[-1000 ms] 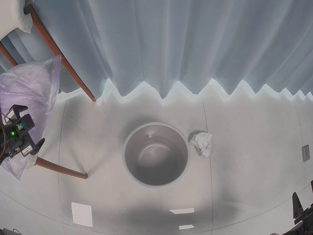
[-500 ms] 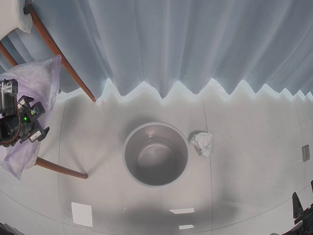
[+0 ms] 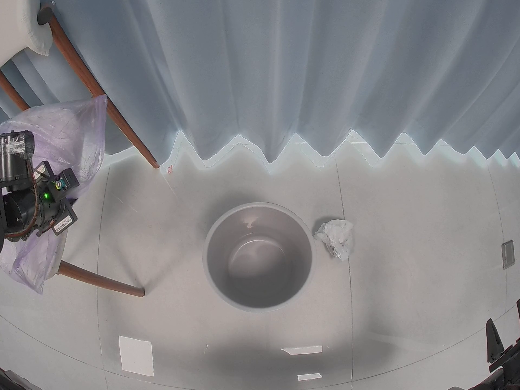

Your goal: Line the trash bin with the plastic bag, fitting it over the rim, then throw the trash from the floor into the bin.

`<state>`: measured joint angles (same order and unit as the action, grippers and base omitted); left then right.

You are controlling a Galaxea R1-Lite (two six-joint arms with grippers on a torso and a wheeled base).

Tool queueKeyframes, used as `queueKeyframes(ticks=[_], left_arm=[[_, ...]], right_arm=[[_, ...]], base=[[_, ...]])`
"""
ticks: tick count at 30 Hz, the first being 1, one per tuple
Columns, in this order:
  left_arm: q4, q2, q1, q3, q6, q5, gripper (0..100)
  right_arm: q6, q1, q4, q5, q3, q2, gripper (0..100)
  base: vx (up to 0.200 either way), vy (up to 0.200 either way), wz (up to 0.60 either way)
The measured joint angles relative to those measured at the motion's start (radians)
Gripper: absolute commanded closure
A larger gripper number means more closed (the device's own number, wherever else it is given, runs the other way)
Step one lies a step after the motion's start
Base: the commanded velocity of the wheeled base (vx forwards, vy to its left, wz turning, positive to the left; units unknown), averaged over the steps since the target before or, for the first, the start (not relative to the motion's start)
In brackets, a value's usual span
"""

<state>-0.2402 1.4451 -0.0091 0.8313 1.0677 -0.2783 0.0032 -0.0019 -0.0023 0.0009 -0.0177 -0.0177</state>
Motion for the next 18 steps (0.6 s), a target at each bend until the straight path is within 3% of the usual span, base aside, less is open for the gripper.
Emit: queueKeyframes(ticks=[8, 18], left_arm=[[-0.006, -0.009, 0.004, -0.013, -0.032, -0.004, 100], [0.004, -0.049, -0.013, -0.029, -0.320, -0.003, 100]], right_arm=[[0.000, 0.001, 0.000, 0.000, 0.000, 0.000, 0], [0.000, 0.000, 0.000, 0.000, 0.000, 0.000, 0]], base=[[0.000, 0.000, 0.00], [0.000, 0.000, 0.00]])
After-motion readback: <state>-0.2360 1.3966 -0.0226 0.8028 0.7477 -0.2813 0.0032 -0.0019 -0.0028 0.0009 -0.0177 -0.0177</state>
